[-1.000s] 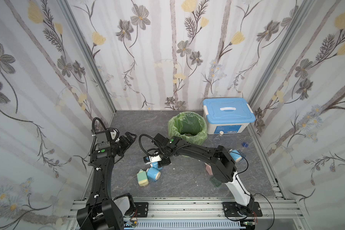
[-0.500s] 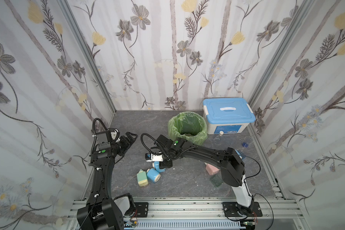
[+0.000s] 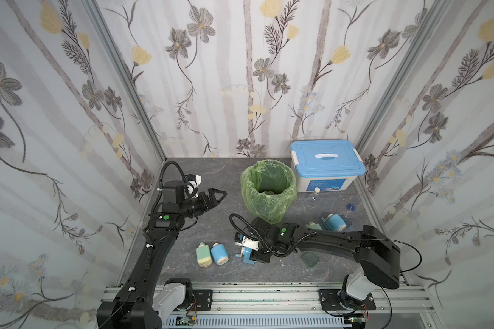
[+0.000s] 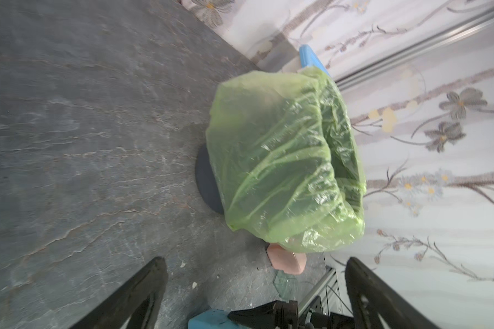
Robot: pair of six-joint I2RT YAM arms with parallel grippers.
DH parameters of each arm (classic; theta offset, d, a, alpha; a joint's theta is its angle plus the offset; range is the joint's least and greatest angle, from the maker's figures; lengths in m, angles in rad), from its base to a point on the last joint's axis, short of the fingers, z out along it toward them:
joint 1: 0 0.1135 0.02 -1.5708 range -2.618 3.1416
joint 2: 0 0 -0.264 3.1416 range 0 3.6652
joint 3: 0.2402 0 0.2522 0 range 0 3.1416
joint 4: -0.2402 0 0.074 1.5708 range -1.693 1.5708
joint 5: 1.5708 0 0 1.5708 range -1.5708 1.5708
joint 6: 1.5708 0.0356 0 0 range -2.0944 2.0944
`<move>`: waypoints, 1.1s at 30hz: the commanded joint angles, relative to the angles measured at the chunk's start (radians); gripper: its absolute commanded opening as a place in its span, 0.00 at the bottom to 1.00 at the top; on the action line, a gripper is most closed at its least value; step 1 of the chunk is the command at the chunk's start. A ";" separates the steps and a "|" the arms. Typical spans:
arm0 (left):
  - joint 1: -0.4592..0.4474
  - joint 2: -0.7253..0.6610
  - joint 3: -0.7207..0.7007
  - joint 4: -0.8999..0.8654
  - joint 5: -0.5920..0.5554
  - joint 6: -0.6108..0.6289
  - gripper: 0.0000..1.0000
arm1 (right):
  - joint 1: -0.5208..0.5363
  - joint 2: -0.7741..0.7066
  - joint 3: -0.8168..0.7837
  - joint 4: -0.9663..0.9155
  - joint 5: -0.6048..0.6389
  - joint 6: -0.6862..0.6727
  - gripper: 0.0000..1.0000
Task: Take out the pencil sharpener tray and clean the shavings
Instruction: Move the pencil sharpener to the center of the board.
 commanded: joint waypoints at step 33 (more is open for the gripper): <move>-0.517 -0.149 -0.401 0.489 -0.211 0.090 1.00 | -0.028 -0.300 -0.144 -0.054 -0.055 0.081 0.85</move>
